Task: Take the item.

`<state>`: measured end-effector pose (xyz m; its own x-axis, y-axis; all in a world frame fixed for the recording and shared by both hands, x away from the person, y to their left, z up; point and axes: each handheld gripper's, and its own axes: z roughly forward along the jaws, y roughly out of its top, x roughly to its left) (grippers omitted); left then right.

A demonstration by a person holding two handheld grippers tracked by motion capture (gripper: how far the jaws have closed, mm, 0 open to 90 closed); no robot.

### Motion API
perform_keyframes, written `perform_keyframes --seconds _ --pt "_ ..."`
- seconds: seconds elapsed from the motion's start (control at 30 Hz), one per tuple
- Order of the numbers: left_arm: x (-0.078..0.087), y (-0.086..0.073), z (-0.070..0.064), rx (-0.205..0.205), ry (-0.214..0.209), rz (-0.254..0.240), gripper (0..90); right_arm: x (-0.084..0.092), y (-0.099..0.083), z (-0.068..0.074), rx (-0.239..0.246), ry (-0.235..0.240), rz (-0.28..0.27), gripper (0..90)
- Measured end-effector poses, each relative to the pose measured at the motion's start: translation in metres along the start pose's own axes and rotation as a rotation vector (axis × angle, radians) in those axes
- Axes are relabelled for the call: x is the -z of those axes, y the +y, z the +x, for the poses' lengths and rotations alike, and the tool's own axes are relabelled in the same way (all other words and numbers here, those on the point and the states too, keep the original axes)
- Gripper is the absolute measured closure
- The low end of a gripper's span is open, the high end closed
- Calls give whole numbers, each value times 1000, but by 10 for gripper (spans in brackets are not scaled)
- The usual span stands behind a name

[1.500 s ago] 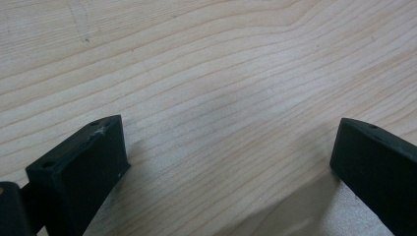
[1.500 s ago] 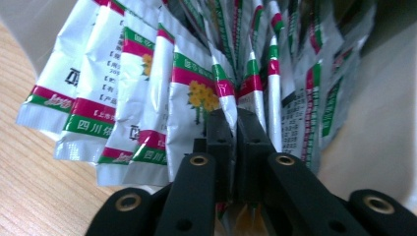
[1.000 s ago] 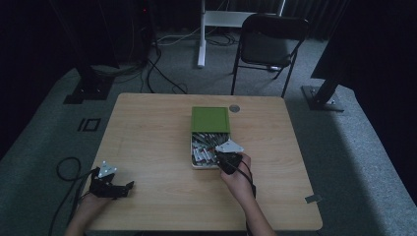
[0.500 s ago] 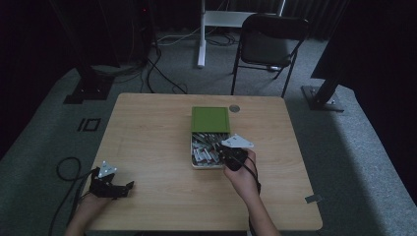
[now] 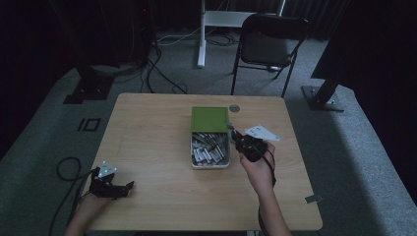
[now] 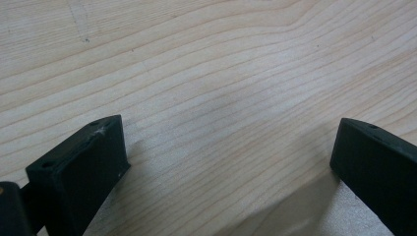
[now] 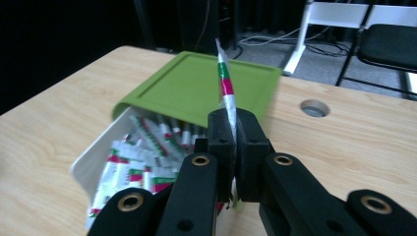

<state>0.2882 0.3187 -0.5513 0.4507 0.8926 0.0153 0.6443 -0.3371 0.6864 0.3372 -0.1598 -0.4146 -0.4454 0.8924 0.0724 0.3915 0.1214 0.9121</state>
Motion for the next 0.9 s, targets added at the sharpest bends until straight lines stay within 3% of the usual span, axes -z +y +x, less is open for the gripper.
perform_keyframes --seconds 0.23,0.43,0.9 --pt "0 0 0 1 0 -1 14 1 -6 -24 -52 -52 4 878" --pt "0 0 0 1 0 0 14 -9 -21 -35 -93 -74 35 878" --pt "0 0 0 -2 0 0 14 -46 -59 -40 -186 -31 110 878"
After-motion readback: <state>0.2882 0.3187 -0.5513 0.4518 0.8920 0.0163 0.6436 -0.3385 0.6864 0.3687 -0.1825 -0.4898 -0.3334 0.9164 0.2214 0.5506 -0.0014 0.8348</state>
